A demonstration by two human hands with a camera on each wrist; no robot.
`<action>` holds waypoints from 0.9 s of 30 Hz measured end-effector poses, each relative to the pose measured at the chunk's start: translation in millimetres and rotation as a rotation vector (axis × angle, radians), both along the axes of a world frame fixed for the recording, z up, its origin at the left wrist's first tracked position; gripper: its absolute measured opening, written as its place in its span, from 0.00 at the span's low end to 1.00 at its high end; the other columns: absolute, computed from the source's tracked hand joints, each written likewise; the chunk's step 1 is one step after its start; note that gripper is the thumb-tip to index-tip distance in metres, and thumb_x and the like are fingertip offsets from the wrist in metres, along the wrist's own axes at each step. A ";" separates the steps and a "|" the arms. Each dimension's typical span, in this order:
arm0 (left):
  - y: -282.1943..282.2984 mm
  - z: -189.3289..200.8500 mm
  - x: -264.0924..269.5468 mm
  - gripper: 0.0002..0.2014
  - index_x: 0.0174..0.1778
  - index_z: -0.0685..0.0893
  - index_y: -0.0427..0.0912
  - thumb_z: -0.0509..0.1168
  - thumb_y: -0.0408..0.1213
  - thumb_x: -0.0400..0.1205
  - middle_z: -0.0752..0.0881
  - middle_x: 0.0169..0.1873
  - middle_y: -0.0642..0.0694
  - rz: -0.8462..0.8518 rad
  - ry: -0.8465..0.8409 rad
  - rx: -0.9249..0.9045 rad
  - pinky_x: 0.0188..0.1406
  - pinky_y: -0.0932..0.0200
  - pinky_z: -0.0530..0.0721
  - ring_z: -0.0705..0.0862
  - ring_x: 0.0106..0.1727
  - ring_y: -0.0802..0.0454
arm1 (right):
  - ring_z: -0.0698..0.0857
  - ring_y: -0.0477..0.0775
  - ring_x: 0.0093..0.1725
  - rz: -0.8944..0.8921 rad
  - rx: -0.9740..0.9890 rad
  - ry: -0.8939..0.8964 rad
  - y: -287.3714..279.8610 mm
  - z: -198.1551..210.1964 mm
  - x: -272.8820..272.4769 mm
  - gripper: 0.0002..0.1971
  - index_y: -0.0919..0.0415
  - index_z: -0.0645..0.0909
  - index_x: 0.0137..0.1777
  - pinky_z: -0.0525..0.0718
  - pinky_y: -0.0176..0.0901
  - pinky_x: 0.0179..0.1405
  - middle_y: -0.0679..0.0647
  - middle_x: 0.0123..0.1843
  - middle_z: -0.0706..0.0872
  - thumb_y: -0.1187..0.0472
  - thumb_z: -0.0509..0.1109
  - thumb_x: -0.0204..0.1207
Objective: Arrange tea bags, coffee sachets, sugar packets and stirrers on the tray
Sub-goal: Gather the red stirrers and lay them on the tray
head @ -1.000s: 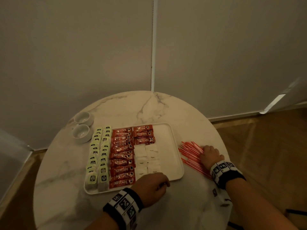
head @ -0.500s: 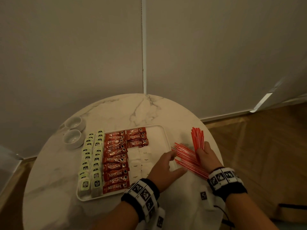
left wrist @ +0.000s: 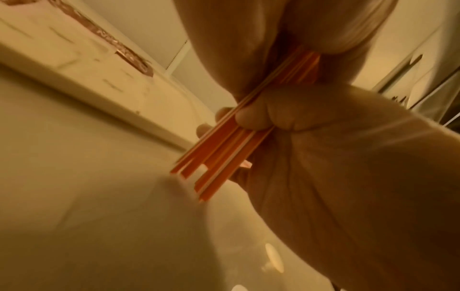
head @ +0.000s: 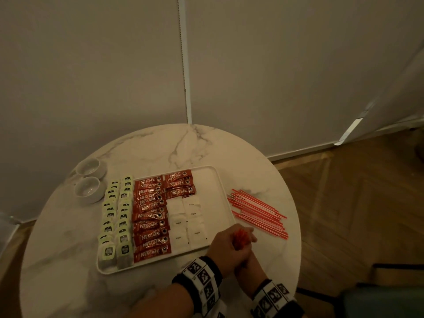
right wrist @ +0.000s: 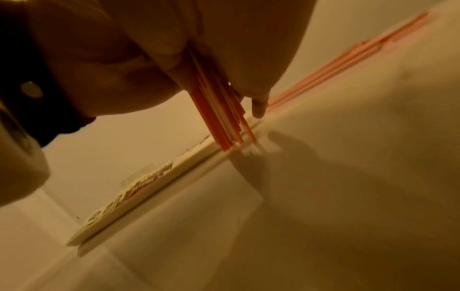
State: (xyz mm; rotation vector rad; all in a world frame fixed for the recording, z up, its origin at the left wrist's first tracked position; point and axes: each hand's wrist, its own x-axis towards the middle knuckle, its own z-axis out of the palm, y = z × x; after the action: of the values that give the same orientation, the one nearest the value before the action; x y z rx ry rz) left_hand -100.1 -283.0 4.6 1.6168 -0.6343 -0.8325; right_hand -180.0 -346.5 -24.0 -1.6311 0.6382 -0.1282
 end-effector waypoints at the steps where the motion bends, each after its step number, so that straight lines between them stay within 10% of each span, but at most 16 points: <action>1: 1.9 -3.7 -1.6 0.11 0.46 0.85 0.50 0.67 0.28 0.75 0.85 0.57 0.59 -0.014 -0.012 0.010 0.59 0.69 0.78 0.80 0.62 0.69 | 0.86 0.58 0.48 -0.084 0.200 -0.048 -1.7 -5.4 -1.7 0.32 0.64 0.81 0.54 0.87 0.36 0.33 0.59 0.42 0.89 0.58 0.89 0.49; 4: 6.0 -13.4 -7.8 0.13 0.44 0.84 0.56 0.68 0.30 0.74 0.85 0.56 0.59 -0.024 -0.051 0.031 0.62 0.69 0.77 0.79 0.64 0.69 | 0.90 0.61 0.36 -0.172 0.457 -0.024 5.7 -6.3 -1.0 0.30 0.70 0.89 0.38 0.89 0.46 0.29 0.67 0.37 0.90 0.65 0.92 0.31; 7: 8.4 -24.1 -12.2 0.15 0.44 0.83 0.60 0.68 0.31 0.74 0.84 0.59 0.60 0.006 -0.052 0.089 0.65 0.67 0.74 0.77 0.64 0.71 | 0.82 0.69 0.63 0.018 0.095 0.273 10.0 -17.4 -9.6 0.18 0.73 0.77 0.63 0.82 0.53 0.63 0.74 0.64 0.81 0.75 0.72 0.73; 11: 11.7 -28.5 -5.3 0.10 0.54 0.84 0.51 0.68 0.37 0.79 0.84 0.56 0.63 0.036 -0.009 0.146 0.51 0.84 0.72 0.78 0.56 0.79 | 0.66 0.56 0.79 0.194 -0.221 0.350 13.5 -11.1 3.1 0.26 0.67 0.55 0.81 0.61 0.39 0.79 0.61 0.78 0.66 0.67 0.57 0.86; 16: 12.0 -16.7 2.5 0.09 0.51 0.88 0.50 0.68 0.48 0.79 0.89 0.49 0.57 0.170 0.162 0.150 0.39 0.78 0.78 0.84 0.49 0.68 | 0.68 0.51 0.78 0.201 -0.190 0.204 16.1 -5.6 7.8 0.30 0.55 0.51 0.81 0.67 0.34 0.75 0.53 0.75 0.69 0.64 0.61 0.83; 21: 12.5 14.6 39.8 0.14 0.45 0.89 0.45 0.68 0.52 0.78 0.91 0.43 0.52 0.319 0.204 0.076 0.45 0.64 0.82 0.88 0.48 0.57 | 0.83 0.42 0.32 0.278 -0.146 0.098 9.1 34.7 35.5 0.22 0.40 0.52 0.74 0.83 0.34 0.30 0.49 0.50 0.84 0.54 0.57 0.86; 27: 33.5 28.0 92.1 0.12 0.56 0.79 0.51 0.64 0.52 0.80 0.83 0.54 0.51 0.660 0.086 -0.078 0.60 0.49 0.82 0.82 0.57 0.52 | 0.84 0.60 0.49 0.174 -0.484 0.367 -26.6 38.8 127.2 0.14 0.64 0.67 0.66 0.79 0.45 0.43 0.61 0.55 0.83 0.58 0.59 0.85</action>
State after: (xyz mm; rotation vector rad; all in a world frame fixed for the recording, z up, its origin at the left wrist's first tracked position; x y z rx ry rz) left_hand -8.1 -249.4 32.6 1.5675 -0.0482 -0.3778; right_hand -52.8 -373.1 14.8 -2.1985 0.7782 0.1617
